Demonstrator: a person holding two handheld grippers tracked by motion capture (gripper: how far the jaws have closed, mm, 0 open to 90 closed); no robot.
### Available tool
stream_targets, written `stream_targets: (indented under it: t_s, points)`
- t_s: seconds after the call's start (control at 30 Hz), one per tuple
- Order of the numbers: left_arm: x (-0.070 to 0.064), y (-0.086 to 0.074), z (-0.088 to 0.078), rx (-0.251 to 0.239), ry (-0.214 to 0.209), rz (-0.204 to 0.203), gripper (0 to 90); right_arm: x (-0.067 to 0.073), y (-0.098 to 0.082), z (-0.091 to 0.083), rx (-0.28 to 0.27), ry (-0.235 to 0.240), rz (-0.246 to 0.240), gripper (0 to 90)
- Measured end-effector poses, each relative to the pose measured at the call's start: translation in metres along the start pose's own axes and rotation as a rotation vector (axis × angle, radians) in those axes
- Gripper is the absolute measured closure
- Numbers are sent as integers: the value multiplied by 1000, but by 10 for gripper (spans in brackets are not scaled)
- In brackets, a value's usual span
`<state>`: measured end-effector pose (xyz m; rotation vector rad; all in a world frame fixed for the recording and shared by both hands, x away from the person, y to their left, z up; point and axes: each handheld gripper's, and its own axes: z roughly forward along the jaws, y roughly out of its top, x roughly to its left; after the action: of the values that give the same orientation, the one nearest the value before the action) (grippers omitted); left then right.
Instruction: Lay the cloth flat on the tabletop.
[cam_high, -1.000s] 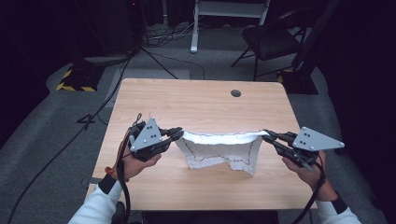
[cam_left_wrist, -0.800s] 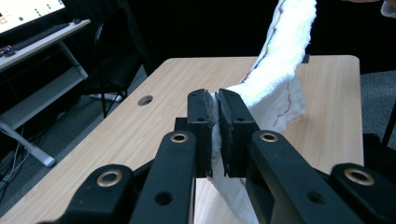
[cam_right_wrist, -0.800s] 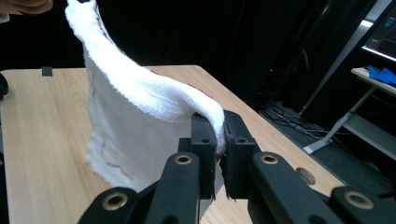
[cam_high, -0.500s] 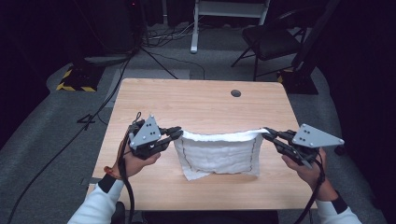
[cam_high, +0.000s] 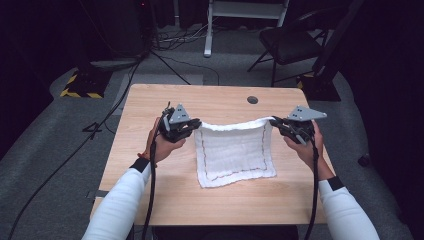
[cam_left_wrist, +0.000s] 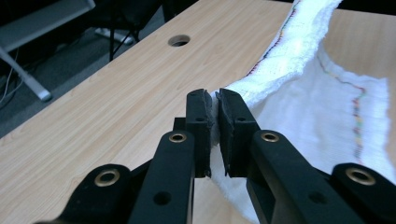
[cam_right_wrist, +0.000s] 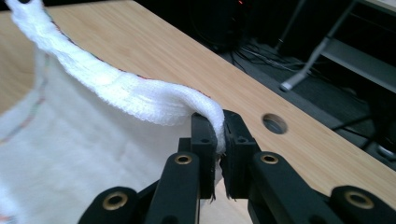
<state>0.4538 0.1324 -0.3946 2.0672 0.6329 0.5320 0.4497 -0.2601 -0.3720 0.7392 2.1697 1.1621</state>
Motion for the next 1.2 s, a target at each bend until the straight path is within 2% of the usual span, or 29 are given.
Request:
stream_targets:
  t_s: [0.13, 0.17, 0.2, 0.23, 0.33, 0.4, 0.53, 0.63, 0.7, 0.73, 0.77, 0.83, 0.93, 0.97, 1.0, 1.03, 1.07, 1.1, 1.13, 1.2]
  points:
    - [14, 0, 26, 22, 25, -42, 826, -15, 2, 20, 34, -40, 25, 851]
    - [17, 0, 32, 28, 35, -46, 826, -21, 2, 31, 49, -58, 38, 850]
    - [20, 0, 36, 32, 37, -55, 826, -21, 2, 31, 49, -58, 38, 850]
    - [23, -1, 42, 40, 44, -68, 826, -25, 0, 41, 72, -74, 42, 851]
    - [30, -4, 56, 60, 68, -85, 826, -28, -2, 50, 90, -79, 56, 851]
    - [36, -6, 63, 72, 90, -101, 830, -31, -5, 59, 113, -91, 59, 851]
    - [49, -12, 74, 83, 119, -157, 833, -37, -11, 73, 145, -111, 89, 851]
    - [50, -17, 82, 109, 118, -163, 831, -42, -17, 84, 171, -121, 115, 839]
    - [45, -17, 87, 123, 105, -148, 807, -43, -19, 92, 210, -164, 118, 701]
    - [42, -16, 88, 127, 96, -135, 789, -45, -21, 96, 237, -206, 125, 633]
    - [38, -16, 89, 131, 88, -127, 774, -45, -22, 98, 248, -230, 122, 594]
    - [30, -15, 89, 134, 78, -118, 711, -47, -25, 98, 267, -236, 132, 518]
    - [14, -14, 89, 176, 53, -107, 520, -50, -32, 93, 297, -171, 181, 464]
    - [8, -15, 88, 196, 39, -105, 453, -48, -35, 88, 285, -150, 178, 479]
    - [3, -17, 86, 209, 7, -98, 372, -45, -38, 83, 273, -106, 168, 487]
    - [-4, -19, 83, 218, -26, -90, 334, -40, -41, 78, 272, -64, 146, 479]
    - [-8, -21, 80, 221, -43, -81, 317, -34, -44, 72, 272, -45, 110, 482]
    - [-15, -24, 77, 221, -65, -68, 300, -30, -46, 68, 274, -30, 93, 487]
    - [-20, -26, 74, 230, -74, -60, 283, -23, -51, 61, 271, 20, 69, 490]
    - [-33, -32, 71, 269, -77, -23, 256, -13, -60, 50, 259, 68, 51, 491]
